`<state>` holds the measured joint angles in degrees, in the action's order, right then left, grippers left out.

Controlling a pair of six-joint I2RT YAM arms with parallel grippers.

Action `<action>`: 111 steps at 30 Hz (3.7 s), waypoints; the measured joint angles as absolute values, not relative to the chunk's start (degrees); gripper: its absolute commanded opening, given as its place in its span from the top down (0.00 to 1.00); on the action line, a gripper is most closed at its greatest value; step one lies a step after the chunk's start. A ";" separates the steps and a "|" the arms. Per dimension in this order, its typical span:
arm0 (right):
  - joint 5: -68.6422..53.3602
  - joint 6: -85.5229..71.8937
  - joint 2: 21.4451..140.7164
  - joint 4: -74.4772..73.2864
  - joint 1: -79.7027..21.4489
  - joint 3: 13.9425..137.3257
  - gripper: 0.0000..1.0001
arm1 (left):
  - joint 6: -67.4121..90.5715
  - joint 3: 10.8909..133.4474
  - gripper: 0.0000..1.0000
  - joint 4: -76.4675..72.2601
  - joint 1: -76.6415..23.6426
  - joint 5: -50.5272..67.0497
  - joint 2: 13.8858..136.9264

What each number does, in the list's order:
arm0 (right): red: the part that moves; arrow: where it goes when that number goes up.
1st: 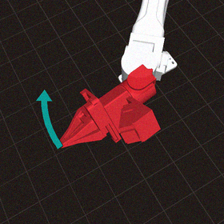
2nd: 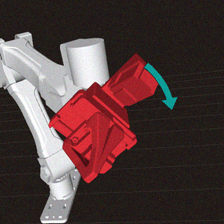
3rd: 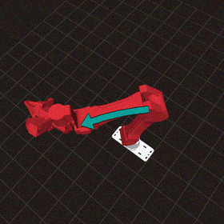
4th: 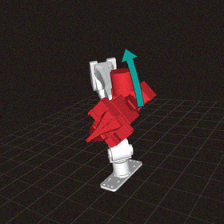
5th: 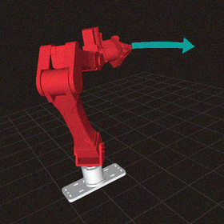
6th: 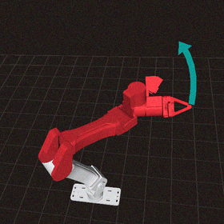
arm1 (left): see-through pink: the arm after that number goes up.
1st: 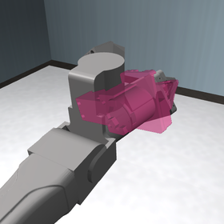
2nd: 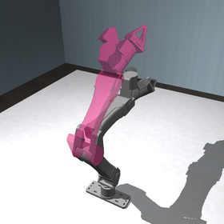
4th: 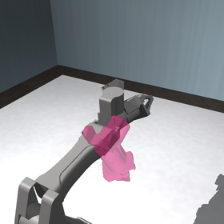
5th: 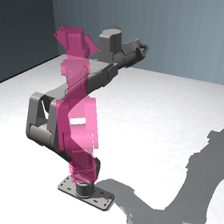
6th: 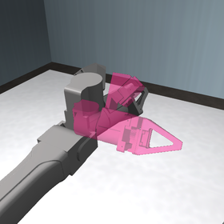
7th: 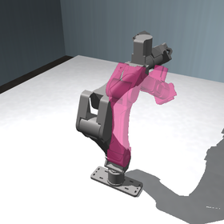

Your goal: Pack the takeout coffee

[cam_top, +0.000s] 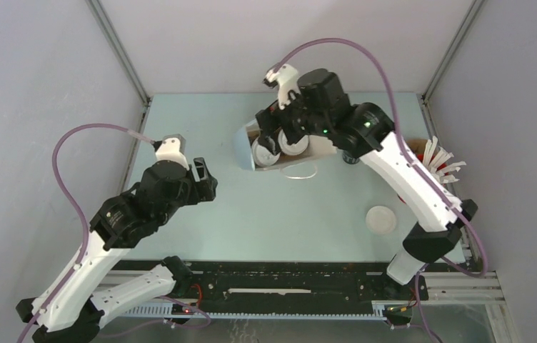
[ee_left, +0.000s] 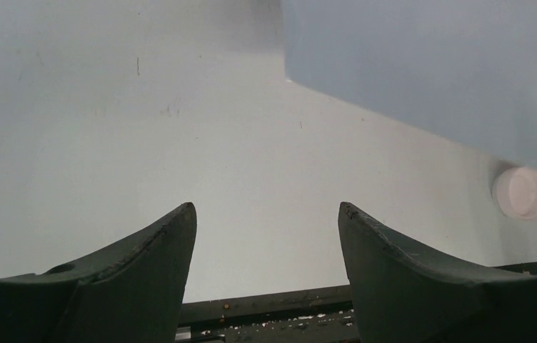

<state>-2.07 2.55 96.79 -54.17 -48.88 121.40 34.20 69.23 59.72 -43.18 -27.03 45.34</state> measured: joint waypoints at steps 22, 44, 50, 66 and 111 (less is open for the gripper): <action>-6.59 -4.84 98.52 -55.02 -48.07 116.05 0.05 | 30.15 78.00 0.26 51.05 -35.99 -8.29 52.53; -14.85 -18.26 98.74 -50.33 -41.39 111.79 0.04 | 31.51 77.73 0.27 51.94 -34.59 -8.40 52.97; -22.02 -22.98 102.19 -48.90 -35.16 114.56 0.04 | 31.44 77.80 0.27 52.49 -34.41 -8.86 52.93; -38.92 -29.15 93.58 -56.84 -23.20 115.42 0.00 | 29.85 77.80 0.11 52.80 -34.30 -8.93 49.71; 36.29 -7.60 89.49 -64.49 -6.28 86.30 0.80 | 16.45 74.67 0.00 54.78 -32.05 -5.82 48.36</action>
